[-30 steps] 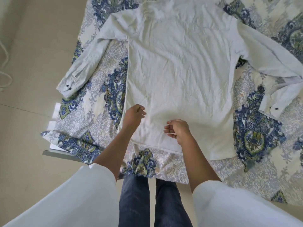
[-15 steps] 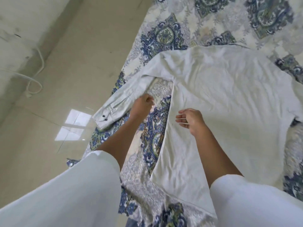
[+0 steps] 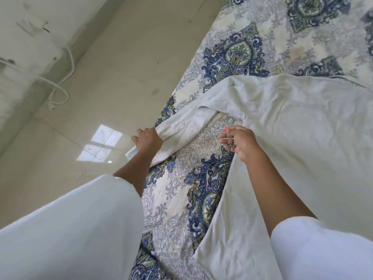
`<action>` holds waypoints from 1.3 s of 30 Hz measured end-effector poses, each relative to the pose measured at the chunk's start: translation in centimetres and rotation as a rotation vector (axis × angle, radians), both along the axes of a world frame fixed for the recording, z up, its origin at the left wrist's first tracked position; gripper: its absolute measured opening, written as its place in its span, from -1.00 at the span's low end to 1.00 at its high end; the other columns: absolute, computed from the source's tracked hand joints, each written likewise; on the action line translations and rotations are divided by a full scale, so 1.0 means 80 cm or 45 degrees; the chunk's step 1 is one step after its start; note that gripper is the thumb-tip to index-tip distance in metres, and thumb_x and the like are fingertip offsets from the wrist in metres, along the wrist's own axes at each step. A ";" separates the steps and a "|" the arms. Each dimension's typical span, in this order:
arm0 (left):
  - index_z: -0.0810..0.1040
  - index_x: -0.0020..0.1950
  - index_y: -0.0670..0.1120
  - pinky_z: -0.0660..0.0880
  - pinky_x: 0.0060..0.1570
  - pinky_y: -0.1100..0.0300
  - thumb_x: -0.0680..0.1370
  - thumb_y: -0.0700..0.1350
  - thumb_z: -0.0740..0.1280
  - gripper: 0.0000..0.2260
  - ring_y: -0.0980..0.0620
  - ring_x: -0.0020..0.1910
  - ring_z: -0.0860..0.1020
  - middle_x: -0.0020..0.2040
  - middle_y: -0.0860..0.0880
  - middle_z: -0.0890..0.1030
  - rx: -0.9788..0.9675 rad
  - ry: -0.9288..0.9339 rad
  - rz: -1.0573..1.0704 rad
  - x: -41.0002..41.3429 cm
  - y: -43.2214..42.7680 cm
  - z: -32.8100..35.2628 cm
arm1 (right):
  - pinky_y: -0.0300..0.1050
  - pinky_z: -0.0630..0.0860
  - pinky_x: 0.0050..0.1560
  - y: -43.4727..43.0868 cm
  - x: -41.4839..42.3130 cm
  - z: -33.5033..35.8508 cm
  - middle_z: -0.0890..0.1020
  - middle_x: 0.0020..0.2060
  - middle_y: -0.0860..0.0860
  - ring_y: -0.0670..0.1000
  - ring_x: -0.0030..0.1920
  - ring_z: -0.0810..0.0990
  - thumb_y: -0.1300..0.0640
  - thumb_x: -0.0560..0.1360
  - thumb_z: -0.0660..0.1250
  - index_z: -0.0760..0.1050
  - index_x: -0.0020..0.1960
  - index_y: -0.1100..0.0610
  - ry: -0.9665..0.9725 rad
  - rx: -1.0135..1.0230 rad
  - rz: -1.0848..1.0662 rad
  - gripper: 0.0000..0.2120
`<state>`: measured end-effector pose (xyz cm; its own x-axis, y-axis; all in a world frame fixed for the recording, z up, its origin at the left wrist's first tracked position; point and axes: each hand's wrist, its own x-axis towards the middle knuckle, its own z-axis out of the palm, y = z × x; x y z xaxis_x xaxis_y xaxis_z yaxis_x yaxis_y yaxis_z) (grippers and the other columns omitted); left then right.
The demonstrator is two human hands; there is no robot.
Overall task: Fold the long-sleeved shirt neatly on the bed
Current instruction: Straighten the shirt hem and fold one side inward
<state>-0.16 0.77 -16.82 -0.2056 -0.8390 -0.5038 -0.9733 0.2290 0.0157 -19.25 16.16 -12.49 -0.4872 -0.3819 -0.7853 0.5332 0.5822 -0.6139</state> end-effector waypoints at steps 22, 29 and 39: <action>0.42 0.10 -0.22 0.35 -0.24 0.26 0.51 -0.28 0.17 -0.82 -0.04 -0.12 0.45 -0.07 -0.10 0.47 0.377 0.383 -0.328 -0.084 0.042 0.114 | -0.10 0.51 -0.21 0.002 0.063 0.024 0.63 -0.15 0.03 0.00 -0.21 0.60 -0.01 0.52 0.29 0.54 -0.04 0.07 -0.255 -0.311 0.227 -0.84; 0.44 0.17 -0.23 0.47 -0.26 0.27 0.44 -0.32 0.27 -0.70 0.02 -0.20 0.54 -0.13 -0.09 0.55 1.114 1.490 0.496 -0.178 0.159 0.126 | -0.12 0.55 -0.28 0.058 -0.051 0.056 0.62 -0.30 0.12 0.04 -0.34 0.61 0.30 0.48 0.26 0.50 -0.10 0.17 -0.204 -0.364 -0.029 -0.92; 0.40 0.31 -0.20 0.30 0.26 0.05 0.43 -0.35 0.24 -0.57 -0.19 0.26 0.38 0.27 -0.22 0.39 0.123 0.831 0.185 -0.187 0.149 0.046 | -0.10 0.40 -0.34 0.222 -0.208 0.046 0.48 -0.33 0.12 0.05 -0.34 0.44 0.32 0.20 0.29 0.47 -0.21 0.26 0.480 0.119 -0.706 -0.84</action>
